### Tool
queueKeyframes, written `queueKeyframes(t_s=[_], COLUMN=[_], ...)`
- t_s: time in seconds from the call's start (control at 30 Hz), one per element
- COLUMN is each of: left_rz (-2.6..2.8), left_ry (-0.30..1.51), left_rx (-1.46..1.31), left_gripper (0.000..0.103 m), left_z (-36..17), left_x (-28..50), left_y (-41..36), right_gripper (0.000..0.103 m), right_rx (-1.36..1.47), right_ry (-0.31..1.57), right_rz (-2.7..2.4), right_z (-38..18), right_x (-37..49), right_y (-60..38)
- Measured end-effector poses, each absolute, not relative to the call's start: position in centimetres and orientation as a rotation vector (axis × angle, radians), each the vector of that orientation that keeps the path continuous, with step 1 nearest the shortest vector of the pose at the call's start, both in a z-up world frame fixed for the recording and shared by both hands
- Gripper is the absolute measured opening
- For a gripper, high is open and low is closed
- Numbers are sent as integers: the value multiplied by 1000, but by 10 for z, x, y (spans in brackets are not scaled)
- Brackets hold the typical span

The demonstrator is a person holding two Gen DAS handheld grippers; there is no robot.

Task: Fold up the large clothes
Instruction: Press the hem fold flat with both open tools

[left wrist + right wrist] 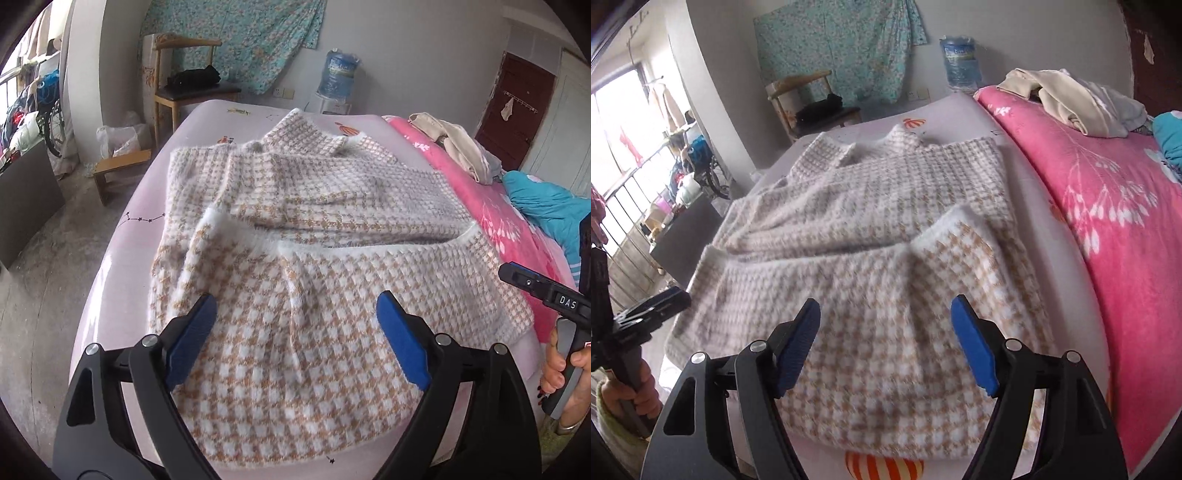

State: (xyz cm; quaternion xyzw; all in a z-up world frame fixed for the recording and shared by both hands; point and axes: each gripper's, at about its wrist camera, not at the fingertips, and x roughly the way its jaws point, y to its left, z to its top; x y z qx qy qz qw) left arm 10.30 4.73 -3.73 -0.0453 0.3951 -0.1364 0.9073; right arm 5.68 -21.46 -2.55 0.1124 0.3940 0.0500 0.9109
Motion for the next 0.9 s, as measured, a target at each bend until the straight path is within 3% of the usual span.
queueKeyframes(t_s=[0.17, 0.23, 0.33, 0.9], left_rz=[-199, -180, -154, -116], left_ry=[941, 912, 914, 928], left_rx=[-74, -10, 39, 47], left_gripper=[85, 91, 93, 95], left_z=[-74, -76, -80, -82], left_x=[132, 131, 131, 136], left_y=[37, 28, 19, 14], right_gripper=[73, 80, 84, 87], right_rx=[253, 224, 159, 160], right_ry=[907, 903, 913, 918], right_rz=[60, 44, 31, 34], right_z=[-56, -70, -72, -73], right_x=[92, 97, 99, 100], right_y=[-218, -218, -206, -206])
